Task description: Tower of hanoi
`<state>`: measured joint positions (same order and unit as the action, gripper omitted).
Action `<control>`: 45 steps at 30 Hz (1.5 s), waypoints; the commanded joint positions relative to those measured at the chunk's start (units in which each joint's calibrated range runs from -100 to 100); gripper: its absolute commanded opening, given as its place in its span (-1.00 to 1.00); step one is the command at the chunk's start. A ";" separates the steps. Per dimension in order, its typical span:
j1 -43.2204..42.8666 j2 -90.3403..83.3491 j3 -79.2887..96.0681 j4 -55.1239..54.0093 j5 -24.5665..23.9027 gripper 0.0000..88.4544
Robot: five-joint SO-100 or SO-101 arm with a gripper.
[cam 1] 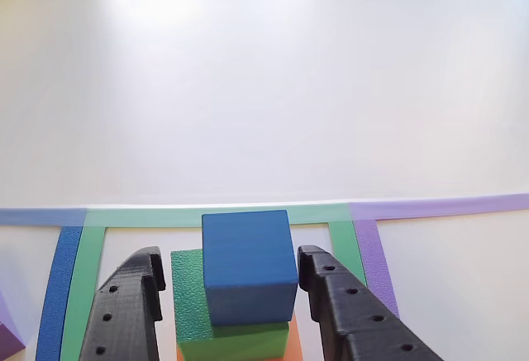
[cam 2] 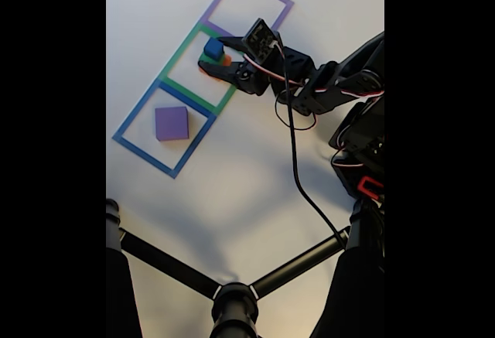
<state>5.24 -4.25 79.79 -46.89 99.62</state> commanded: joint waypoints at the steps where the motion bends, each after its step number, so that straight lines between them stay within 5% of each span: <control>1: -1.09 -1.52 -0.87 -1.55 0.38 -0.68; 18: -2.31 -5.61 -1.24 1.77 0.38 -0.82; 27: -3.91 -20.27 -9.33 26.21 0.38 -0.81; 31: -3.22 -21.80 -9.05 28.56 0.38 -0.82; 39: -1.47 -22.28 -7.14 28.56 0.38 -0.32; 45: -0.32 -24.20 -4.33 28.56 0.38 -0.29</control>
<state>3.94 -24.42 75.06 -18.42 100.00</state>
